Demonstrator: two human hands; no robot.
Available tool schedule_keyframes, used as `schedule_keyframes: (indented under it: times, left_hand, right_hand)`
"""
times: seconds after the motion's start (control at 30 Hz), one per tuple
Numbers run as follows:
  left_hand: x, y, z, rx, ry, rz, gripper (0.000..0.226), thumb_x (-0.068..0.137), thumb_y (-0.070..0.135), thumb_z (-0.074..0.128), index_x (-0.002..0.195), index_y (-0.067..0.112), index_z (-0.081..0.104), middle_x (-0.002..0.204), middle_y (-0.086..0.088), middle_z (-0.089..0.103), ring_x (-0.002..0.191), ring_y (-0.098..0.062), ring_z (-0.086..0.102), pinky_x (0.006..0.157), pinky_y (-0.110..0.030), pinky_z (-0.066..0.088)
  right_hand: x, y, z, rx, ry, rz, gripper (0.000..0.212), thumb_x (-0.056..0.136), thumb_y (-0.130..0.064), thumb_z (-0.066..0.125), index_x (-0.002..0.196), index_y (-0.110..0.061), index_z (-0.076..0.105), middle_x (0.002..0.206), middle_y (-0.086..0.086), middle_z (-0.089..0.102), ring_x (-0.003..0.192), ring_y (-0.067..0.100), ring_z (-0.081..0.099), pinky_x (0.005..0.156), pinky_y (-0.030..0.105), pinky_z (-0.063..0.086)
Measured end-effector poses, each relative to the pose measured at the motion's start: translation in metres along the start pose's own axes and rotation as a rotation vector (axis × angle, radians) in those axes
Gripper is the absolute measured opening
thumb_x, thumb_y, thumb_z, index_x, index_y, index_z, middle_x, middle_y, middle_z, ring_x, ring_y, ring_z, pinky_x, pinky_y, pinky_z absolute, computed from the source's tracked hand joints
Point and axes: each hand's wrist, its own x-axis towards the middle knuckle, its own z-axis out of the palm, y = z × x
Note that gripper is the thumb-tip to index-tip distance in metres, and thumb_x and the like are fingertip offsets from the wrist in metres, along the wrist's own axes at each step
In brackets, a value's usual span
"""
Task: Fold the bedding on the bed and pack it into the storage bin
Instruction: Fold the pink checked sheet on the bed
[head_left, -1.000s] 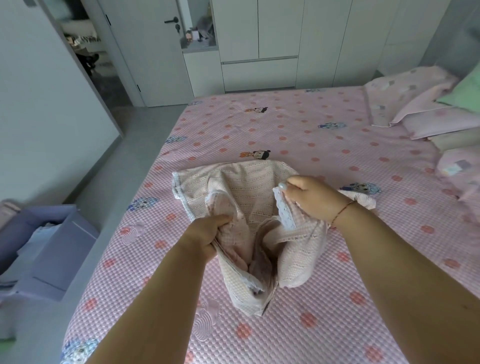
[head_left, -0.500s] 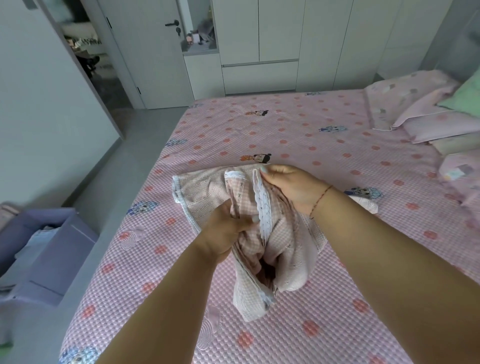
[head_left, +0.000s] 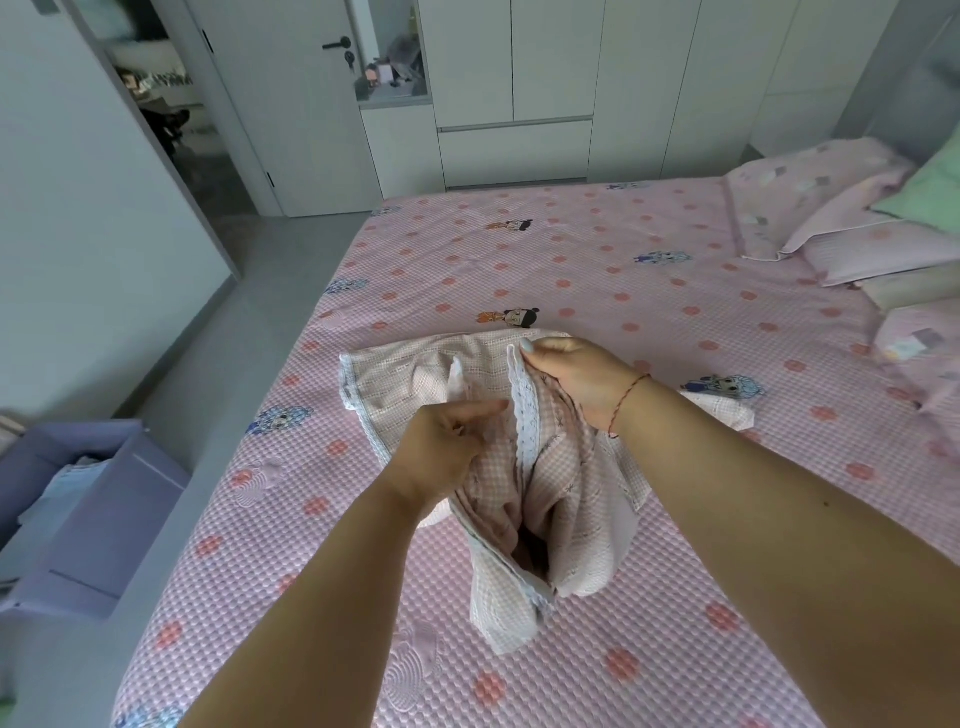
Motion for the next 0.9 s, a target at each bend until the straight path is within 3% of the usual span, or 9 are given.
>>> schedule_keyframes:
  times: [0.1,0.27,0.33,0.4,0.5,0.63,0.7,0.83,0.9]
  left_hand:
    - [0.000,0.004,-0.001,-0.144,-0.091,-0.183,0.025,0.092,-0.004,0.051,0.110,-0.006,0.068,0.113,-0.025,0.067,0.105,-0.034,0.066,0.097,-0.045,0.052]
    - [0.001,0.018,0.008,-0.277,-0.202,-0.162,0.044,0.095,0.037,0.054,0.117,0.000,0.065,0.114,-0.016,0.069,0.108,-0.028,0.066,0.096,-0.039,0.051]
    - [0.005,0.018,0.015,-0.235,-0.196,-0.140,0.021,0.088,0.025,0.066,0.083,0.006,0.075,0.086,-0.012,0.074,0.083,-0.021,0.072,0.082,-0.031,0.055]
    - [0.012,0.013,0.020,-0.175,-0.110,-0.149,0.044,0.080,0.018,0.078,0.044,0.009,0.053,0.055,-0.010,0.058,0.055,-0.023,0.059,0.066,-0.025,0.049]
    - [0.014,0.015,0.023,-0.236,-0.047,-0.166,0.045,0.068,0.019,0.085,0.074,-0.017,0.058,0.078,-0.028,0.064,0.074,-0.045,0.063,0.079,-0.046,0.054]
    - [0.022,0.020,0.018,-0.334,0.062,-0.229,0.028,0.081,0.006,0.073,0.091,-0.018,0.063,0.095,-0.030,0.069,0.082,-0.037,0.070,0.077,-0.044,0.060]
    - [0.030,0.024,0.014,-0.359,0.111,-0.228,0.028,0.080,0.005,0.074,0.090,-0.018,0.062,0.095,-0.029,0.069,0.081,-0.036,0.071,0.075,-0.043,0.060]
    - [0.043,0.031,0.006,-0.390,0.175,-0.209,0.023,0.080,0.005,0.074,0.060,-0.003,0.069,0.076,-0.022,0.071,0.070,-0.034,0.071,0.069,-0.042,0.060]
    - [0.045,0.033,0.004,-0.409,0.183,-0.200,0.016,0.080,0.006,0.075,0.076,-0.008,0.069,0.084,-0.024,0.071,0.075,-0.035,0.071,0.071,-0.044,0.060]
  right_hand:
    - [0.001,0.003,-0.001,-0.015,-0.042,0.017,0.016,0.092,-0.035,0.056,0.085,-0.026,0.068,0.085,-0.010,0.071,0.080,0.001,0.066,0.082,0.017,0.050]
    - [0.005,0.000,0.007,-0.021,-0.095,0.018,0.020,0.090,-0.033,0.060,0.088,-0.017,0.070,0.093,0.004,0.072,0.089,0.016,0.067,0.087,0.027,0.053]
    - [0.009,-0.002,0.011,-0.041,-0.103,-0.005,0.026,0.088,-0.037,0.062,0.092,-0.013,0.072,0.095,0.009,0.073,0.089,0.019,0.068,0.087,0.032,0.054]
    - [0.014,0.002,0.015,-0.078,-0.074,-0.004,0.032,0.085,-0.043,0.064,0.092,-0.013,0.072,0.092,0.010,0.073,0.087,0.023,0.069,0.085,0.036,0.055]
    - [0.017,0.006,0.016,-0.112,-0.046,-0.003,0.025,0.089,-0.041,0.060,0.085,-0.018,0.069,0.069,0.002,0.066,0.058,0.015,0.060,0.061,0.032,0.052]
    - [0.003,0.007,0.006,-0.226,0.295,-0.158,0.033,0.094,-0.043,0.051,0.115,-0.020,0.061,0.110,-0.009,0.061,0.099,0.009,0.057,0.081,0.027,0.048]
    - [-0.021,0.008,0.004,-0.112,0.500,-0.340,0.019,0.093,-0.037,0.055,0.097,-0.021,0.063,0.094,-0.011,0.064,0.089,0.007,0.058,0.078,0.024,0.047]
    - [-0.055,0.050,0.029,-0.065,0.355,-0.279,0.054,0.084,-0.060,0.041,0.073,-0.011,0.062,0.066,0.004,0.063,0.064,0.018,0.059,0.072,0.036,0.052]
    - [-0.063,0.070,0.038,0.014,0.164,-0.100,0.071,0.082,-0.075,0.035,0.080,-0.011,0.067,0.074,0.009,0.070,0.074,0.023,0.066,0.082,0.046,0.054]
